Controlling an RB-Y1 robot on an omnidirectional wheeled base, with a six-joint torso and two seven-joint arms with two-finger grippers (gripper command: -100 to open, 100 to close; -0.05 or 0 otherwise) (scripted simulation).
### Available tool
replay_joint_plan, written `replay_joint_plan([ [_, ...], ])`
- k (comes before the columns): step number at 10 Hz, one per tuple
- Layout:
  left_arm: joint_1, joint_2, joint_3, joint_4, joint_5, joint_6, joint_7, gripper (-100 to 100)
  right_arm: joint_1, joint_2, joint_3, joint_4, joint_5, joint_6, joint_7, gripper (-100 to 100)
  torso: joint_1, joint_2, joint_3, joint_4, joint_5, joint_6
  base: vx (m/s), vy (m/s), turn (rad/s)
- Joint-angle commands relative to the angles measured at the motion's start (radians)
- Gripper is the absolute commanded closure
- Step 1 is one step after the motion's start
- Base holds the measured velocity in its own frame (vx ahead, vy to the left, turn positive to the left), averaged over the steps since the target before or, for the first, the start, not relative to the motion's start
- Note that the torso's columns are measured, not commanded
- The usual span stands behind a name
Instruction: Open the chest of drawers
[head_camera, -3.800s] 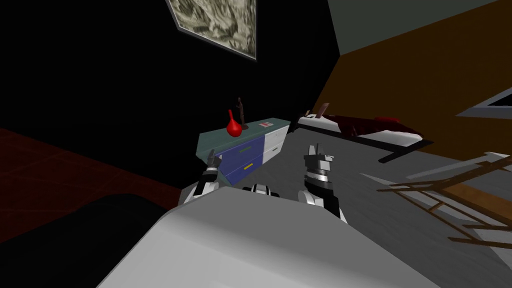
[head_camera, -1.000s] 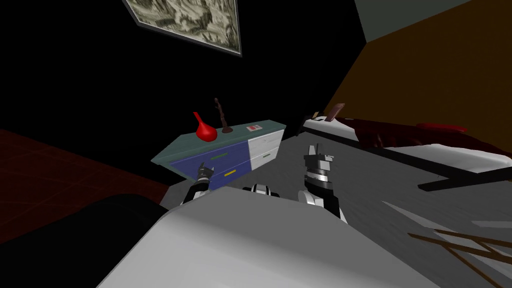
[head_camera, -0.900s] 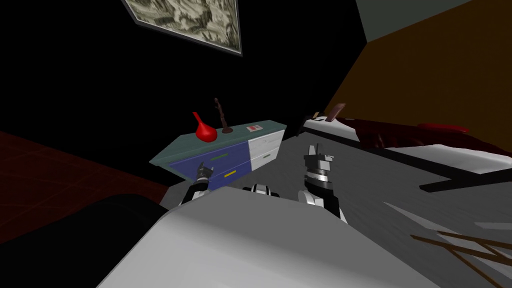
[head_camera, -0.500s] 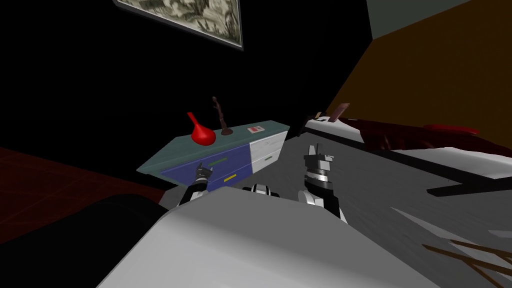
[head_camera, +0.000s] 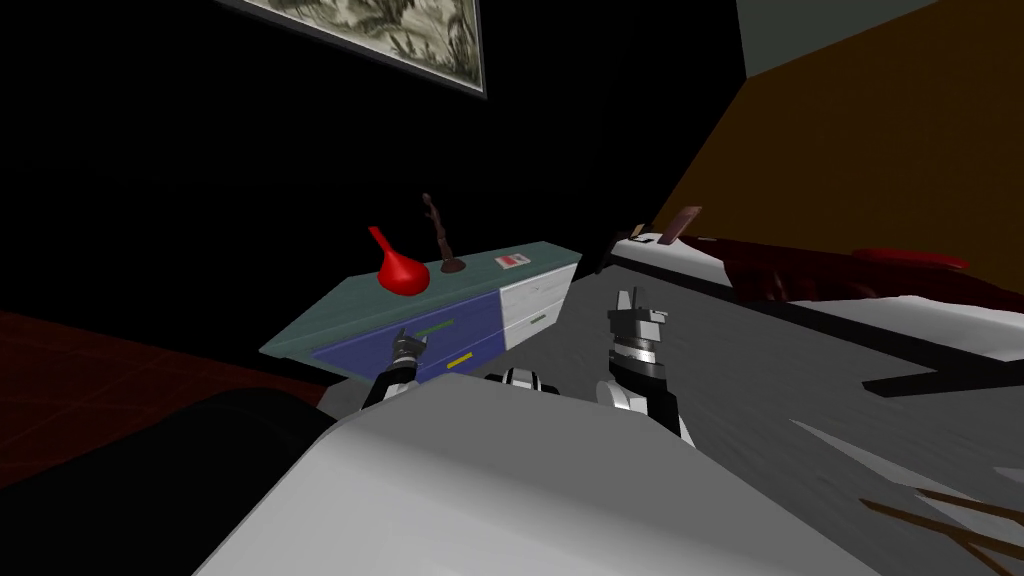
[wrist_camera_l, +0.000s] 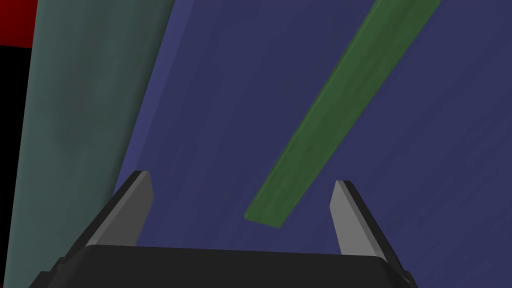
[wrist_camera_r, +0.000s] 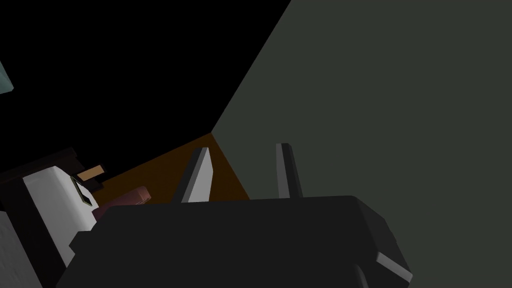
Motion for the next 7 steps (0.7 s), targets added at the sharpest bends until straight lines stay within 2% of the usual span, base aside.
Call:
replay_joint_plan([
  [1,0.011,-0.001,-0.004,-0.011,0.001,0.001,0.001,100,0.000,0.000,0.000,0.000,0.000,0.000,0.000,0,-0.002,0.002,0.002,0.001,-0.001,0.000,-0.064,-0.057,-0.024],
  [2,0.014,-0.001,-0.005,-0.015,0.002,0.001,0.002,100,0.000,0.000,0.000,0.000,0.000,0.000,0.000,0,-0.008,0.010,0.004,0.005,-0.008,-0.003,-0.114,-0.088,0.021],
  [3,0.021,-0.002,-0.007,-0.023,0.003,0.001,0.003,100,0.000,0.000,0.000,0.000,0.000,0.000,0.000,0,-0.010,0.013,0.007,0.005,-0.007,-0.003,-0.157,-0.105,0.006],
  [5,0.034,-0.003,-0.010,-0.039,0.005,0.001,0.005,100,0.000,0.000,0.000,0.000,0.000,0.000,0.000,0,-0.009,0.011,0.005,0.006,-0.009,-0.004,-0.136,-0.146,0.017],
  [7,0.044,-0.012,-0.022,-0.034,0.003,0.008,0.002,100,0.000,0.000,0.000,0.000,0.000,0.000,0.000,0,-0.004,0.003,0.000,0.005,-0.009,-0.002,-0.071,-0.064,0.005],
])
